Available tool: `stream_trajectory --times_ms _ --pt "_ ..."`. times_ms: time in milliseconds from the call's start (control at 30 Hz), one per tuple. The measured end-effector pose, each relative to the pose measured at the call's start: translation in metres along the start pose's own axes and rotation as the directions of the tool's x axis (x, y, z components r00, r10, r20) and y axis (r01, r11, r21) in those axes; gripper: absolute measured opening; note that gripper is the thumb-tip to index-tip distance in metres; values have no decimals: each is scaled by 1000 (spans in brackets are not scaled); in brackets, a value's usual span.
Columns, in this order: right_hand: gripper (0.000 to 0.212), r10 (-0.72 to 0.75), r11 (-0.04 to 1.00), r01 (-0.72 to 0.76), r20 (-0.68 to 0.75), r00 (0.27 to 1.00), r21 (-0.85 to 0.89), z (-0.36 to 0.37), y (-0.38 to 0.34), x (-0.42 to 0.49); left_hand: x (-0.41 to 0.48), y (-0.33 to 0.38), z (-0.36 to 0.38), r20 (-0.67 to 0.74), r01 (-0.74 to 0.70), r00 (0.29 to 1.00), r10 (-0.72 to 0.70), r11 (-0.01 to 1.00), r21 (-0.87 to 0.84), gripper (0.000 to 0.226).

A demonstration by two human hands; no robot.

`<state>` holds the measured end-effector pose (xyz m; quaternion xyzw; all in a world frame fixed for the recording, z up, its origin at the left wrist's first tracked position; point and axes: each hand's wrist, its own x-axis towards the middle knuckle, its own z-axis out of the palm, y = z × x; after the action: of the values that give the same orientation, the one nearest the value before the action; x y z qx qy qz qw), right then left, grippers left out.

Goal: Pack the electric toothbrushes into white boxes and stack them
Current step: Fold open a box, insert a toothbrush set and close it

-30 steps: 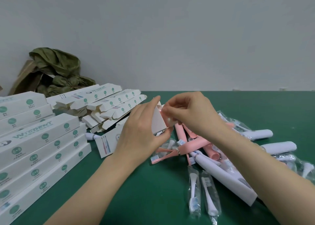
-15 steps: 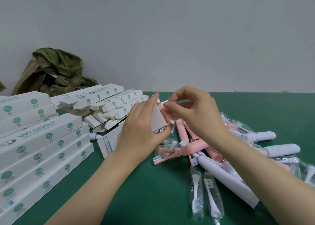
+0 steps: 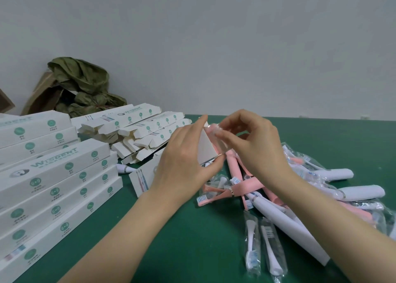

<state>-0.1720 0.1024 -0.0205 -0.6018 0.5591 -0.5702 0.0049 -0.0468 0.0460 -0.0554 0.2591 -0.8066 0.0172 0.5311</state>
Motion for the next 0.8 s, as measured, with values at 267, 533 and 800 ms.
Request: stream_trajectory --times_ms 267,533,800 --pt "31 -46 979 71 128 991 -193 6 4 -3 0 -4 -1 21 -2 1000 1 999 34 69" --pt "23 313 883 -359 189 931 303 0 1 4 2 -6 -7 114 47 993 -26 982 -182 100" --pt "29 237 886 -258 102 966 385 1 -4 -2 1 0 -2 1 -5 1000 5 981 -192 45"
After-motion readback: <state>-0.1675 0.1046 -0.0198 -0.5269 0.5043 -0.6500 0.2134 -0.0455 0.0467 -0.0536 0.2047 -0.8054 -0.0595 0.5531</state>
